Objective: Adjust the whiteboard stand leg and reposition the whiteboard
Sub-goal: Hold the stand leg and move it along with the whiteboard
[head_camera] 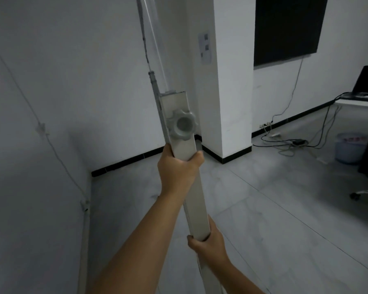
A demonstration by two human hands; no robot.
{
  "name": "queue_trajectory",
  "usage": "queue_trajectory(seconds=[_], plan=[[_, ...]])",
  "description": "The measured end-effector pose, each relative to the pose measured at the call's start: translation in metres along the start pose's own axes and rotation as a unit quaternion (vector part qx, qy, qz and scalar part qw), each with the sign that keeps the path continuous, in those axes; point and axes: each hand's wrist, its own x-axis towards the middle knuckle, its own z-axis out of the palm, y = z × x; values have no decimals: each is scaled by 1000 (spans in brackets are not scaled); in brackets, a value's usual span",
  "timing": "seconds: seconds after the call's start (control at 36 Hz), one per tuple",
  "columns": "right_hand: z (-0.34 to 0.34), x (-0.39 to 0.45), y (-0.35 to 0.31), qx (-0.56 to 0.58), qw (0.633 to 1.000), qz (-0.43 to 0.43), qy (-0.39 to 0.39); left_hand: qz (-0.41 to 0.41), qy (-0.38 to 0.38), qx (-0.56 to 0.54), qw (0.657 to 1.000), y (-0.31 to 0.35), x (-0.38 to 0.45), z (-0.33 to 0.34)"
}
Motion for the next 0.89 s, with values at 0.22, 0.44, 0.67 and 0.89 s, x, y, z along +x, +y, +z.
queue_trajectory(seconds=[0.22, 0.44, 0.67, 0.89], plan=[[44, 93, -11, 15, 1000, 11, 19, 14, -13, 24, 1000, -54, 94, -5], [88, 160, -15, 30, 999, 4, 19, 16, -28, 22, 999, -88, 165, -23], [146, 195, -23, 45, 999, 0, 30, 13, -26, 19, 999, -117, 215, -59], [208, 220, -29, 50, 997, 20, 59, 6, -49, 1, 999, -139, 253, -104]])
